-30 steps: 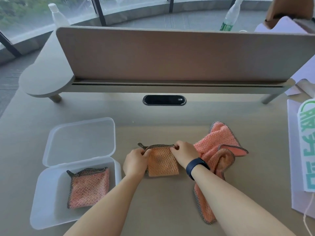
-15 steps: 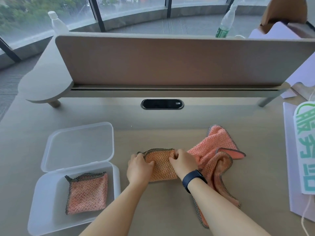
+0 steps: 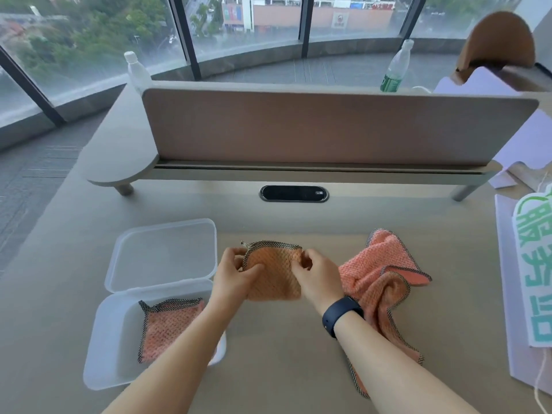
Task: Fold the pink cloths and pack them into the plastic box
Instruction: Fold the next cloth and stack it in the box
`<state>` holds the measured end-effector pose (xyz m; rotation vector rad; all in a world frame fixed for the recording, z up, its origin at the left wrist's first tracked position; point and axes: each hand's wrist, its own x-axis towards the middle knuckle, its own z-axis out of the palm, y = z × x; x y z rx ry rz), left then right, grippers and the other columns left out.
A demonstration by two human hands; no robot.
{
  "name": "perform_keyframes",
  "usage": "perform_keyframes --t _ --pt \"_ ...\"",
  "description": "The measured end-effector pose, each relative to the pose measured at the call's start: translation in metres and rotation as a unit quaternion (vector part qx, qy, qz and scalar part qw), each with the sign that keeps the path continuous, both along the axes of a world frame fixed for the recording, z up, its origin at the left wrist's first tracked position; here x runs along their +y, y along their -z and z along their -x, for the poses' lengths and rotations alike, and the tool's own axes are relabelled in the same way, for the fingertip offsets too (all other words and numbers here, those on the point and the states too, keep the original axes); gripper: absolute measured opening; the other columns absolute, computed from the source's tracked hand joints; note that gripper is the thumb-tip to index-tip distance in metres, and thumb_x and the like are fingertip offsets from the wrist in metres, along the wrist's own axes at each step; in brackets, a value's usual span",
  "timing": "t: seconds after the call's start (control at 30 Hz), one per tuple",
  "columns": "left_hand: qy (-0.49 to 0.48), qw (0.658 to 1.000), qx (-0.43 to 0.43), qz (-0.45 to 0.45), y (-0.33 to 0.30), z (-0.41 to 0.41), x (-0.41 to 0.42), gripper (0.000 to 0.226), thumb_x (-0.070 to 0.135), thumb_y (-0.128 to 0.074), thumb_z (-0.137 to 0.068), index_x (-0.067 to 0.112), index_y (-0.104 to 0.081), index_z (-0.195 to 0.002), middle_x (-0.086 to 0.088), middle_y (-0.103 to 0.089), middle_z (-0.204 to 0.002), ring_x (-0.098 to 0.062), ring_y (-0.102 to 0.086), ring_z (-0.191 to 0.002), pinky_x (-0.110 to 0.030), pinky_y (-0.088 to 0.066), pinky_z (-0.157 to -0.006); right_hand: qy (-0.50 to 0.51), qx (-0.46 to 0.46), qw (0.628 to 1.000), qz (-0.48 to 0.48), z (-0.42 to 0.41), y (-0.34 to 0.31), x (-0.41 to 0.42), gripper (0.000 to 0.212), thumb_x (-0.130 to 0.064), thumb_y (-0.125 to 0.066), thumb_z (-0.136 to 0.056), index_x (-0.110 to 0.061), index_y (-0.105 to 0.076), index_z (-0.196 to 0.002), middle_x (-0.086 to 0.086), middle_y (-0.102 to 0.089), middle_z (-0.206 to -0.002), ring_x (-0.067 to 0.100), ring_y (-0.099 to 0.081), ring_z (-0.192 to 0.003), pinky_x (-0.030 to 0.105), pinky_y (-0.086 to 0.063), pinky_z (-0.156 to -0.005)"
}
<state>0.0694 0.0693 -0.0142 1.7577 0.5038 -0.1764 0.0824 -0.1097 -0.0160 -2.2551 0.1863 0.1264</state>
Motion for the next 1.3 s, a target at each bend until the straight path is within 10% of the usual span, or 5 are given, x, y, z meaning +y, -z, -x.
perform_keyframes --t 0.23,1.07,1.3 --pt "-0.079 0.993 -0.090 0.012 -0.047 0.031 0.090 0.014 0.011 -0.064 -0.089 0.018 -0.054 -0.096 -0.010 -0.070 -0.086 -0.022 -0.062 -0.074 -0.037 -0.048 -0.064 -0.096 -0.036 0.994 -0.044 0.010 -0.041 0.077 0.015 -0.029 -0.065 -0.082 -0.014 -0.062 -0.081 0.002 -0.068 -0.071 0.020 -0.061 -0.068 0.034 -0.048 -0.064" --pt "-0.069 0.964 0.126 -0.223 0.026 0.092 0.180 0.021 0.038 -0.063 -0.084 0.022 -0.051 -0.089 0.007 -0.063 -0.085 -0.012 -0.060 -0.075 -0.029 -0.047 -0.058 -0.299 0.103 0.911 0.266 0.051 -0.005 0.207 0.013 -0.004 -0.043 -0.091 -0.012 -0.053 -0.095 0.012 -0.064 -0.097 0.029 -0.053 -0.071 0.031 -0.042 -0.061" --pt "0.033 0.938 -0.011 -0.346 0.020 0.097 0.185 0.012 0.026 -0.060 -0.083 0.024 -0.054 -0.093 0.010 -0.054 -0.098 -0.015 -0.056 -0.085 -0.033 -0.048 -0.066 -0.413 -0.025 0.862 0.292 0.058 -0.006 0.206 0.018 0.005 -0.042 -0.083 -0.012 -0.044 -0.086 0.012 -0.051 -0.099 0.030 -0.051 -0.084 0.035 -0.036 -0.063"
